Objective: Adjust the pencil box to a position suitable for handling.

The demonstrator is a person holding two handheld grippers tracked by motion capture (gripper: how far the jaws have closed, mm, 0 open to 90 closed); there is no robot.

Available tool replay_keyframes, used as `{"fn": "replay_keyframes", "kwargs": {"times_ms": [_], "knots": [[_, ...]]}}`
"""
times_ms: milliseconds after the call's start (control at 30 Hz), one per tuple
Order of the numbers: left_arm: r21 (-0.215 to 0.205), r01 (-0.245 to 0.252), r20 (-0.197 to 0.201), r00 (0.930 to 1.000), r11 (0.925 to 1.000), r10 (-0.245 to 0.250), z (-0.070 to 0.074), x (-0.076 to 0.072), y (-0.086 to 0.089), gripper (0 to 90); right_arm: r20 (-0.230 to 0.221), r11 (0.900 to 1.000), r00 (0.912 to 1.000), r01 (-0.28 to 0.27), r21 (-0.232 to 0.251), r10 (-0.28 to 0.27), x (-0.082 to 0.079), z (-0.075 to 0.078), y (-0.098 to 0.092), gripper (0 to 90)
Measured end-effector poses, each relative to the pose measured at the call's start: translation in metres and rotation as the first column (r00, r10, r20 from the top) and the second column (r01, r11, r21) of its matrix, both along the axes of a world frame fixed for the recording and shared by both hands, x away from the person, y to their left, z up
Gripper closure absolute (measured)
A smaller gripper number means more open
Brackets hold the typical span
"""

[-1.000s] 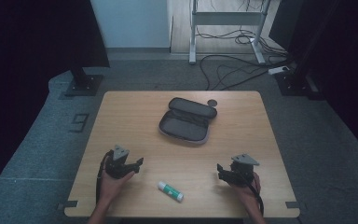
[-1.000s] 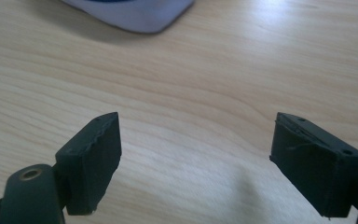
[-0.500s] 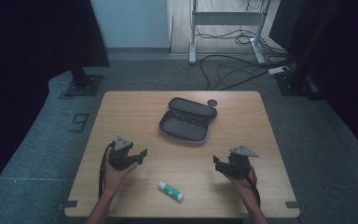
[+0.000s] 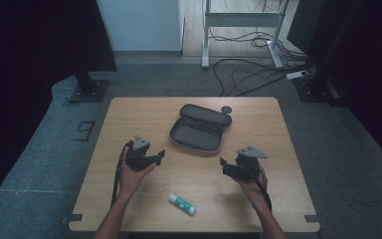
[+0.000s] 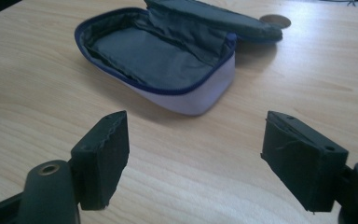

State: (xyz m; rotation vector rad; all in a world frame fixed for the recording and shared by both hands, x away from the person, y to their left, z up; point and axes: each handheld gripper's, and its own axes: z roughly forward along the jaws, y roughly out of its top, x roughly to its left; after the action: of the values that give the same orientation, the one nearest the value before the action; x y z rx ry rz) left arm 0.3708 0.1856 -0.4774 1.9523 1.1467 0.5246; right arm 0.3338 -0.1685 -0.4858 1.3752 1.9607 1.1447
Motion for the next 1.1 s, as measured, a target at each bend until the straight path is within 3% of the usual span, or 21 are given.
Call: {"fn": "replay_keyframes", "kwargs": {"times_ms": [633,1100], "knots": [[-0.005,0.026,-0.012,0.9996,0.9996,-0.026,0.016,0.024,-0.022,31.2,-0.014,0.999,0.9985,-0.052,-0.005,0.052,0.028,0.015,0.019,24.3],[-0.008,0.028,-0.044,0.9986,0.9996,-0.029,0.009,0.047,-0.040,33.8,-0.055,1.000,0.9982,-0.026,-0.012,0.025,0.054,0.007,0.027,27.3]]}}
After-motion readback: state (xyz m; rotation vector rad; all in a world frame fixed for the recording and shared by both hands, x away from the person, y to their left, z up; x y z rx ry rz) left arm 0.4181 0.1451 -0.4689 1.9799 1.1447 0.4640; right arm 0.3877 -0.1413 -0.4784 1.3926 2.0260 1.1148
